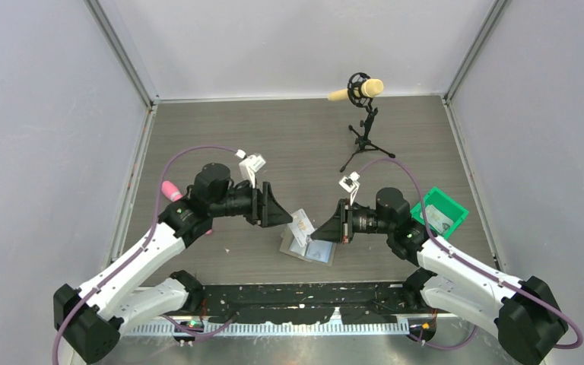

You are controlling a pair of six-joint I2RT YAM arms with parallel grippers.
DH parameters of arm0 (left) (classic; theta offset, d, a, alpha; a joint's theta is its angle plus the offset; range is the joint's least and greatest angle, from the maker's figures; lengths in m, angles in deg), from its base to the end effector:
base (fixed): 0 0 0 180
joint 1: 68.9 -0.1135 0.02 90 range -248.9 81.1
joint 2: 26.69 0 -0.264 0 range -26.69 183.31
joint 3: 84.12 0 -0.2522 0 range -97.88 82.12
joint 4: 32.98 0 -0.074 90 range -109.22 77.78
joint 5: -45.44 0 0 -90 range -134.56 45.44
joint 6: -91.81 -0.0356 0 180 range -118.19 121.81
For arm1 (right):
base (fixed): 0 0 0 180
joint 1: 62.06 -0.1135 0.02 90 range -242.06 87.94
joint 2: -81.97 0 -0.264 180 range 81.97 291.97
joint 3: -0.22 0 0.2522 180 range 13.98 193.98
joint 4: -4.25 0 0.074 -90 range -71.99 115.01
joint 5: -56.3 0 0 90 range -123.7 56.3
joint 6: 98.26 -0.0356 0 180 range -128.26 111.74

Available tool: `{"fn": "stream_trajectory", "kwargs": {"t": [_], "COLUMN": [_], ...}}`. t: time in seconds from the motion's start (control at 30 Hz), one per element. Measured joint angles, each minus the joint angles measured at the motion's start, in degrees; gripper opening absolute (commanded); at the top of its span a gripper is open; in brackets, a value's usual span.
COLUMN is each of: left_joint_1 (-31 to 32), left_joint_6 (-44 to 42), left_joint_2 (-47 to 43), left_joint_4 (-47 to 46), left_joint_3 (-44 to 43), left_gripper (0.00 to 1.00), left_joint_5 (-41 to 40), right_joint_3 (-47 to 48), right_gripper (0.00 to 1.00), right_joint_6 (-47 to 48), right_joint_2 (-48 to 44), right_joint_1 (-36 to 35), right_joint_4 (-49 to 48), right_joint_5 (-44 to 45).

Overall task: Take the credit cards out of the card holder
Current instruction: Place the credit card in the storage box.

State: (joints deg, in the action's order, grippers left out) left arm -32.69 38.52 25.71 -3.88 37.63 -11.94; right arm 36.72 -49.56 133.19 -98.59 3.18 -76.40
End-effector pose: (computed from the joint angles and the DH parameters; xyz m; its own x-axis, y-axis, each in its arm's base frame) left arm 0.1543 -0.1368 0.3073 -0.7916 -0.0444 -0.6094 0.5289 0.4496 -0.7198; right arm 0.1430 0.1360 0.2316 -0.7807 0.0253 -0.6244 -0.6013 0.2417 0.7616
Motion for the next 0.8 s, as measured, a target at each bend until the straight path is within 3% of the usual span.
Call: {"fn": "stream_trajectory", "kwargs": {"t": [0.27, 0.63, 0.7, 0.8], "left_joint_1": [0.0, 0.0, 0.0, 0.0], "left_joint_6": [-6.5, -8.2, -7.7, -6.5], "left_joint_2": [7.2, 10.4, 10.9, 11.2], "left_joint_4": [7.8, 8.8, 8.4, 6.9], "left_joint_3": [-5.6, -6.1, -6.1, -6.1], "left_gripper": [0.59, 0.53, 0.45, 0.2], "left_joint_5": [4.4, 7.6, 8.4, 9.6], "right_joint_3": [0.0, 0.0, 0.0, 0.0], "right_gripper": [0.05, 0.05, 0.05, 0.06], "right_joint_6": [0.6, 0.7, 0.7, 0.6], "right_joint_2": [0.0, 0.2, 0.2, 0.2], "right_joint_1": [0.0, 0.0, 0.0, 0.0], "right_joint_4": [0.0, -0.1, -0.1, -0.1], "right_joint_5": [-4.3, -7.0, -7.0, -7.0]}}
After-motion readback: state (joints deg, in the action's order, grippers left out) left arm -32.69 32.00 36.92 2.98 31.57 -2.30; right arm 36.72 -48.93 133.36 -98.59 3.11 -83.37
